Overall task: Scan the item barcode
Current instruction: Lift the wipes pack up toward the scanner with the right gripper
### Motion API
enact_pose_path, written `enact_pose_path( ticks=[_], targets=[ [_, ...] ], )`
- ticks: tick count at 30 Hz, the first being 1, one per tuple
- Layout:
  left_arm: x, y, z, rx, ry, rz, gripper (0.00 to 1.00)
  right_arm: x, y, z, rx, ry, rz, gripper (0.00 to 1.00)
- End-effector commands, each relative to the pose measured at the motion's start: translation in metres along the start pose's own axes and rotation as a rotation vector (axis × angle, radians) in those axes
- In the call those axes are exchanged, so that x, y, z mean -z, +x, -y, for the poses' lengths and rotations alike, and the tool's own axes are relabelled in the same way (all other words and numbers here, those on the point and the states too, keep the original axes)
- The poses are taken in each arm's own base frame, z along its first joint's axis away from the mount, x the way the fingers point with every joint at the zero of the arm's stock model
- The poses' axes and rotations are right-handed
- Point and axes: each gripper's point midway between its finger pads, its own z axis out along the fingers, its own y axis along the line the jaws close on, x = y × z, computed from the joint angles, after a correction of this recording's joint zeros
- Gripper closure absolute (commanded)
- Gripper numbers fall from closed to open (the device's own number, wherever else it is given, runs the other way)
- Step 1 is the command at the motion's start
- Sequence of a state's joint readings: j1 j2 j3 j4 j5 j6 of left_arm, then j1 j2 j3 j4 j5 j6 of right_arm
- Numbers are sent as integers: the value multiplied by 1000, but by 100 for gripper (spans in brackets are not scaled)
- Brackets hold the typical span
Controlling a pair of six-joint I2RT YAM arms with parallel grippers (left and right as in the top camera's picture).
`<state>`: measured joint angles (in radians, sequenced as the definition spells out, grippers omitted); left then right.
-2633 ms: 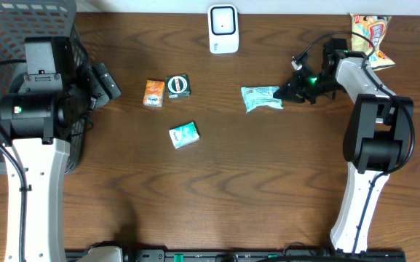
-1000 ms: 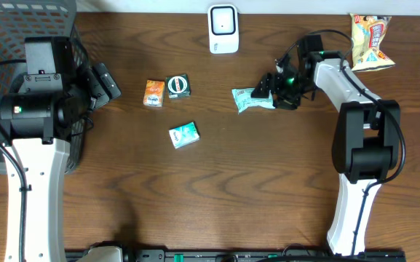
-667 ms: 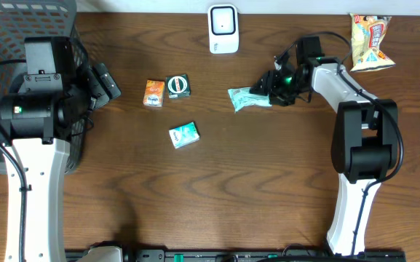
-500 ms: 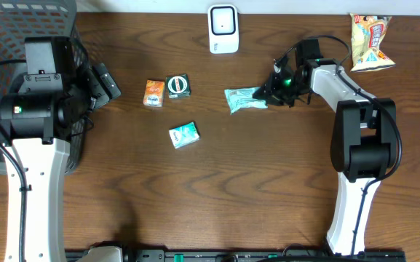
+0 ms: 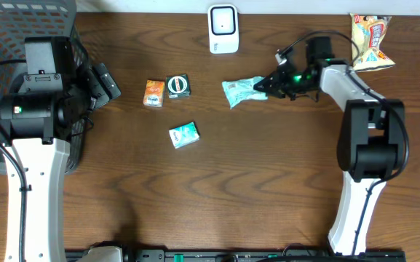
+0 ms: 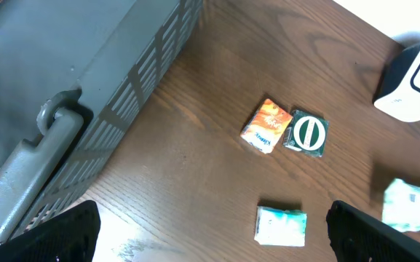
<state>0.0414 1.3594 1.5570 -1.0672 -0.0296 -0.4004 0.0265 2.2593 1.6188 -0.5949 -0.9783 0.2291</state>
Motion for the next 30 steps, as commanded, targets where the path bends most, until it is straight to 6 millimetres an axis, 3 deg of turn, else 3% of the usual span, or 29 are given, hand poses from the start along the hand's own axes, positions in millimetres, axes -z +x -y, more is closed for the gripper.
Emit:
enact_pose_path(
  ticks=[1, 3, 14, 30],
  targets=[
    [2, -1, -2, 13, -5, 7, 2, 30, -4, -63, 217, -148, 36, 99],
    [2, -1, -2, 13, -5, 7, 2, 39, -3, -84, 327, -192, 53, 99],
    [2, -1, -2, 13, -5, 7, 2, 80, -12, -151, 625, -220, 177, 99],
    [2, -1, -2, 13, -5, 7, 2, 84, -10, -158, 635, -221, 183, 99]
  ],
)
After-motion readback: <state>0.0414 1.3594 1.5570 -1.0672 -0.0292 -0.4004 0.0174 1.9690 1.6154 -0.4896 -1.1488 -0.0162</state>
